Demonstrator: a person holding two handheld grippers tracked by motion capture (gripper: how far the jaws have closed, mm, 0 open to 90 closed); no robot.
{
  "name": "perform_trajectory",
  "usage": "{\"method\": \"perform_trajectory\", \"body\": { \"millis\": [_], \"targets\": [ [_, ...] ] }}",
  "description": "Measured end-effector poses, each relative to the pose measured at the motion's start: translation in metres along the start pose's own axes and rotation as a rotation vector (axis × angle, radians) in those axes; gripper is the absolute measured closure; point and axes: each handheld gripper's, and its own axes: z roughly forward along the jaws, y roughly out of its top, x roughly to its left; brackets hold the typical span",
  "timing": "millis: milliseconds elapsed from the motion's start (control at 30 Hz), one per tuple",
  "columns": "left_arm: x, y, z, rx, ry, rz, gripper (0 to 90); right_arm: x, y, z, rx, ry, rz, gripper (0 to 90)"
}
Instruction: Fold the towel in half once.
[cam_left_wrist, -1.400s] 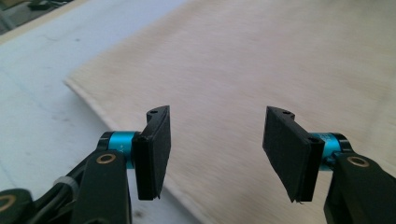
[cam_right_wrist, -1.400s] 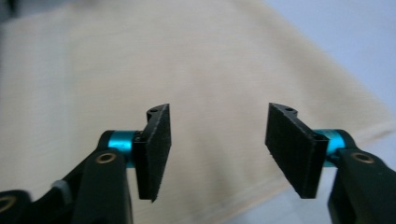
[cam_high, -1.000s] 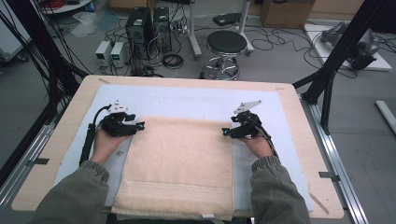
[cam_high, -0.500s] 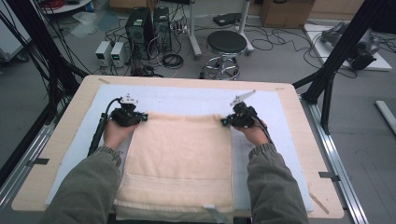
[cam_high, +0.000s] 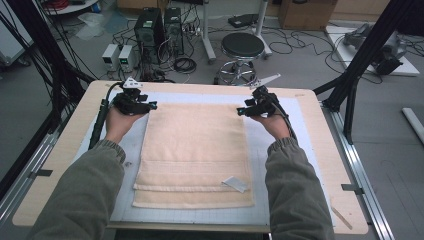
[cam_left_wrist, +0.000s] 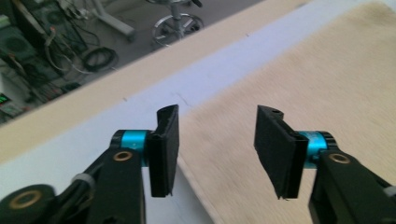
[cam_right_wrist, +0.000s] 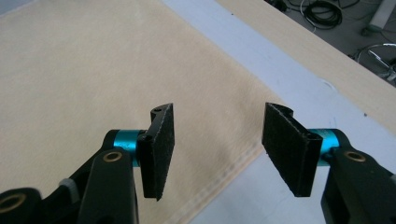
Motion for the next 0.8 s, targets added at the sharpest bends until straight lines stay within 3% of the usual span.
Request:
{"method": "perform_trajectory", "body": {
  "millis": [67,133,367,400,533,633,667,800],
  "targets": [
    [-0.005,-0.01,-0.003,0.005,-0.026,-0.013,42.4,0.005,-0.007,-0.002,0.035,0.027,0.013,36.8],
    [-0.011,-0.02,-0.009,0.001,-0.043,-0.002,40.6,0.017,-0.015,-0.009,0.004,0.01,-0.021,38.1],
    [-0.037,-0.042,-0.037,-0.016,-0.119,0.051,36.2,0.054,-0.044,-0.029,-0.054,0.04,-0.074,37.0],
    [-0.042,-0.045,-0.043,-0.02,-0.12,0.06,35.2,0.059,-0.049,-0.033,-0.062,0.048,-0.062,37.0],
    [-0.059,-0.061,-0.065,-0.052,-0.142,0.094,35.3,0.079,-0.066,-0.046,-0.076,0.057,-0.096,38.0],
    [-0.071,-0.075,-0.076,-0.028,-0.156,0.124,33.5,0.096,-0.077,-0.053,-0.058,0.075,-0.129,38.3],
    [-0.075,-0.08,-0.079,-0.03,-0.159,0.135,32.8,0.102,-0.081,-0.056,-0.081,0.068,-0.147,40.0],
    [-0.093,-0.101,-0.091,-0.07,-0.188,0.146,33.2,0.123,-0.098,-0.06,-0.09,0.096,-0.164,40.3]
  ]
}}
